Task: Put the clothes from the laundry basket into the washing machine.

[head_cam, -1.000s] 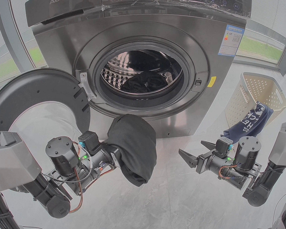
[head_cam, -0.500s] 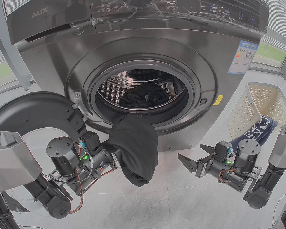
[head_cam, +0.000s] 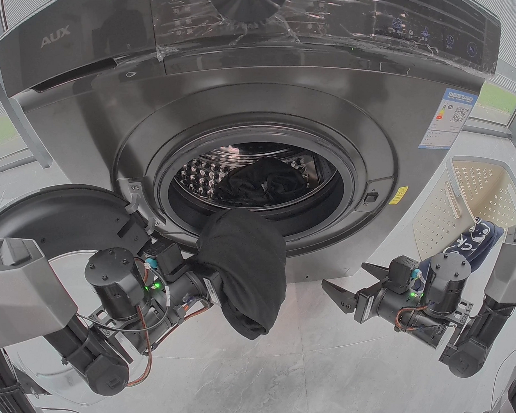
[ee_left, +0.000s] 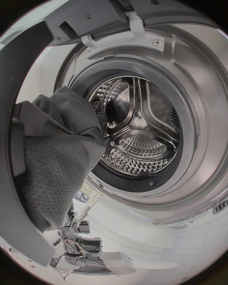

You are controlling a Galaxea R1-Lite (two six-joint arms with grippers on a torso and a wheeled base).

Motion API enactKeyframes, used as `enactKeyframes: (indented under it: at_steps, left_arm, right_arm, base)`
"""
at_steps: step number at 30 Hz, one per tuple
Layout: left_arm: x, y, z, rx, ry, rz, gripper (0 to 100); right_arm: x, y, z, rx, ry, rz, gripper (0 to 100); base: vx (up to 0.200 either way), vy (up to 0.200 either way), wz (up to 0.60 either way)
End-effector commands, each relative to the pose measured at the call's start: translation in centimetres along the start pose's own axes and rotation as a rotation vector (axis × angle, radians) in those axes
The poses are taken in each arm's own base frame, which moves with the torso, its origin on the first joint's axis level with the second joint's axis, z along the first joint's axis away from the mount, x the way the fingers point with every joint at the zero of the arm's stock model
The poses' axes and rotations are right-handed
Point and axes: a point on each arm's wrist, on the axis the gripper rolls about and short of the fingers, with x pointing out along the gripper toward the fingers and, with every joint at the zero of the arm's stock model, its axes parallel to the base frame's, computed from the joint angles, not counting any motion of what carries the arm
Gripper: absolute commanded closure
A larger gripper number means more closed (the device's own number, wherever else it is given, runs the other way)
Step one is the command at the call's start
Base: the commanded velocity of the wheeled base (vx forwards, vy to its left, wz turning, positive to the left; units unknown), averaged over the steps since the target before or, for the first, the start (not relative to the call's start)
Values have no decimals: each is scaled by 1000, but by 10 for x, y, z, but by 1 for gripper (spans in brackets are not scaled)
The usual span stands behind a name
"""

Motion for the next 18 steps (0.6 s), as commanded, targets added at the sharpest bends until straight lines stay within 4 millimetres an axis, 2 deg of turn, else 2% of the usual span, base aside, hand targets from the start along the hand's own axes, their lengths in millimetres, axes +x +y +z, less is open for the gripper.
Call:
enactKeyframes:
  at_steps: [1,6,8,15,18]
  left_arm:
    - [1,-1,-2,-1,3,-4,100]
    - [1,-3,-1,-3,1,-10,100]
    - [0,-3,-2,-1,4,-11,100]
    - [0,-6,-3,-5,7,-20,100]
    - [2,-19,-4,-7,8,-62,100]
  right_arm:
    - [-1,1,0,-1,0,3,0]
    - [-1,2,0,-1,0,8,0]
    - [-1,2,0,-1,0,8,0]
    - [-1,3,0,-2,1,13,0]
    - [-8,10,-4,-5,25,35,0]
  base:
    - [0,0,0]
    - [0,0,0]
    - [200,0,0]
    - [0,0,0]
    - [0,0,0]
